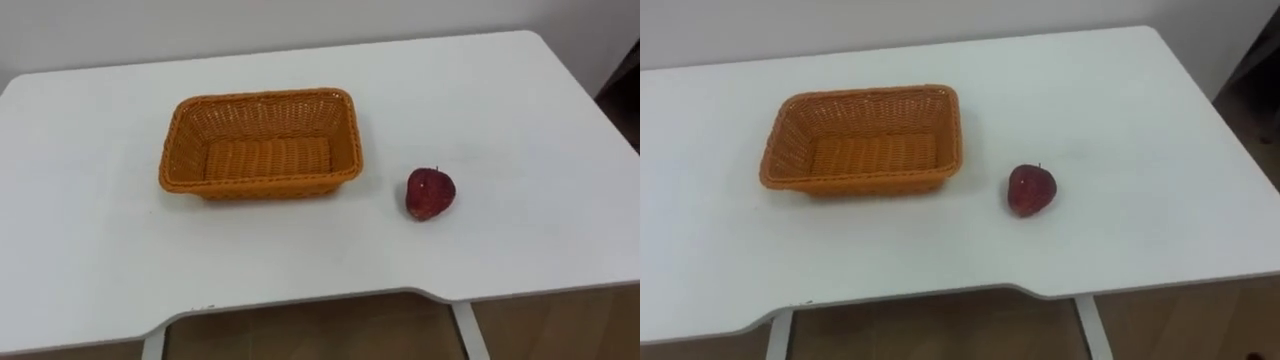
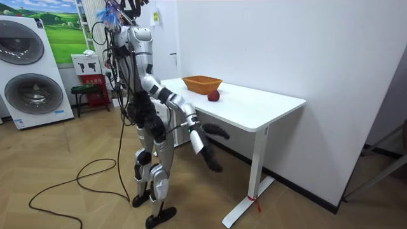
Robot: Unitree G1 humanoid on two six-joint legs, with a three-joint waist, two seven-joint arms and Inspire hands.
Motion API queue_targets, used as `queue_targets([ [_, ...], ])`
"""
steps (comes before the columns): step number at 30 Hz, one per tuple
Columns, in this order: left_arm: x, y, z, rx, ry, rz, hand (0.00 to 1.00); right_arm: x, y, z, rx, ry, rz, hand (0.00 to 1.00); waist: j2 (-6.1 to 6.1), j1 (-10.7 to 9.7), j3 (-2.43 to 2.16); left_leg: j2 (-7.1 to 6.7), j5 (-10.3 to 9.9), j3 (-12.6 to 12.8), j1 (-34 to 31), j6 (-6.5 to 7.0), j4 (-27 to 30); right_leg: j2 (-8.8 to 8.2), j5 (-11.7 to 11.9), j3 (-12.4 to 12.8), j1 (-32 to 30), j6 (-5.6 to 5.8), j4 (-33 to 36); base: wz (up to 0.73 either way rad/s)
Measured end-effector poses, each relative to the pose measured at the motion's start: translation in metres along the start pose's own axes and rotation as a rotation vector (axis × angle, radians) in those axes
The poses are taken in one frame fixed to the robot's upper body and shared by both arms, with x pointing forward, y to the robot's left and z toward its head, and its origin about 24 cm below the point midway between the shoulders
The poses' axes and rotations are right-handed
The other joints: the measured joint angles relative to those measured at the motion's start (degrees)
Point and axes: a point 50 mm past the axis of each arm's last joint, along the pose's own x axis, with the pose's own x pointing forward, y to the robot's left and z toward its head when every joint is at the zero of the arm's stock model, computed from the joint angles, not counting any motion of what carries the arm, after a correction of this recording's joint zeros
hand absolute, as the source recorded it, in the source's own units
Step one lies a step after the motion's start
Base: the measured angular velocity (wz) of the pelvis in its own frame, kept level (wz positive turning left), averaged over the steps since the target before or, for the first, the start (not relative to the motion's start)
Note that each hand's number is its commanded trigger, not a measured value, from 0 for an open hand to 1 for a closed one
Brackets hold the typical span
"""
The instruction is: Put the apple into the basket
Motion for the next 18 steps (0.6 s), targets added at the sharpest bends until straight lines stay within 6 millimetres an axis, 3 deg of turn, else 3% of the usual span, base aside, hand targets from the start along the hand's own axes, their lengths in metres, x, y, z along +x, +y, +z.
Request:
queue_targets([
  [2,0.000,-0.003,-0.001,0.028,0.000,-0.010,0.00,-0.019,0.023,0.029,-0.016,-0.194,0.046,0.00,0.05,0.76,0.03,0.01,0.02,-0.14,-0.33,0.03,-0.04,0.02,-0.01,-0.03,-0.43,0.02,-0.11,0.00],
  [7,-0.002,-0.011,-0.007,0.108,0.009,-0.048,0.00,-0.066,0.061,0.055,-0.079,-0.525,0.178,0.00,-0.01,1.45,-0.14,-0.01,0.20,-0.17,-1.55,0.10,0.32,0.00,-0.02,-0.10,-1.78,-0.01,0.45,0.01],
  [12,-0.003,-0.017,-0.005,0.150,-0.012,-0.065,0.00,-0.102,0.082,0.057,-0.165,-0.751,0.322,0.00,-0.08,3.76,-0.14,0.01,0.22,-0.11,-1.41,0.10,0.12,0.02,0.00,-0.03,-1.87,-0.01,0.33,0.00],
  [14,-0.003,-0.020,-0.005,0.176,-0.027,-0.080,0.00,-0.117,0.091,0.050,-0.235,-0.837,0.433,0.00,-0.35,4.16,-0.08,0.03,0.22,-0.30,-0.98,0.09,0.10,0.03,0.01,-0.12,-1.67,-0.02,0.28,0.00],
  [18,-0.004,-0.025,-0.005,0.212,-0.039,-0.103,0.00,-0.135,0.102,0.029,-0.351,-0.847,0.637,0.00,-0.51,4.15,-0.07,0.03,0.22,-0.42,-1.09,0.09,0.11,-0.02,0.05,-0.61,-1.54,-0.04,-0.06,0.03],
])
